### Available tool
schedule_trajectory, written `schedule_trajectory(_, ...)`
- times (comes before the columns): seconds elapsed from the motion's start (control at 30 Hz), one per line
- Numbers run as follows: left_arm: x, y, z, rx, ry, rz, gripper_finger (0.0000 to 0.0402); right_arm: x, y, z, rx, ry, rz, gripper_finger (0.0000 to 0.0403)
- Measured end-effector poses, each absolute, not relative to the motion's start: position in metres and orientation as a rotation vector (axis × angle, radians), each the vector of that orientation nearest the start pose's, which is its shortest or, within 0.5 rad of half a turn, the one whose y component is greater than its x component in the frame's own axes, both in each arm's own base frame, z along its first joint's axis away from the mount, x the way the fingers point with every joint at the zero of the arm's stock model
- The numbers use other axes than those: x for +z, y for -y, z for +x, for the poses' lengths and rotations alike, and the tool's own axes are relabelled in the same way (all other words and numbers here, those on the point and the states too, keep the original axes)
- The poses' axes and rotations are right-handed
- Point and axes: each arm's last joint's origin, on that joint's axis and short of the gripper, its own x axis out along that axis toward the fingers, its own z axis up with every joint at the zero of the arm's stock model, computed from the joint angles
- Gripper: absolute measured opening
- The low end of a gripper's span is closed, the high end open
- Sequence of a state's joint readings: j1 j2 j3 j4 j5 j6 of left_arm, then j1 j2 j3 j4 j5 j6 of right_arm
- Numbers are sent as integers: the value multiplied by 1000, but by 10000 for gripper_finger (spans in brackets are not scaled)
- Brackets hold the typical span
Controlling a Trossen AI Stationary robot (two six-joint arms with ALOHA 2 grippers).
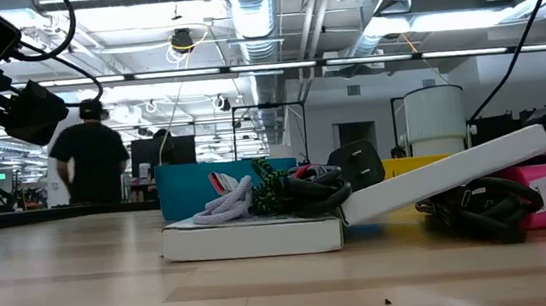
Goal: Pick and place items into bin
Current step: Put the right white card reader box into the blue bin
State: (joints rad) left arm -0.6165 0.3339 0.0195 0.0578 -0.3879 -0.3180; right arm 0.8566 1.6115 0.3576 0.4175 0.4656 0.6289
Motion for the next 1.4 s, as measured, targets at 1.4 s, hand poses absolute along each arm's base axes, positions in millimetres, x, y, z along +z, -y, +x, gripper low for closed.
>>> schedule_trajectory(1.4,147,57,99,-189,-259,-191,270,90,-154,182,164,-743,34,250)
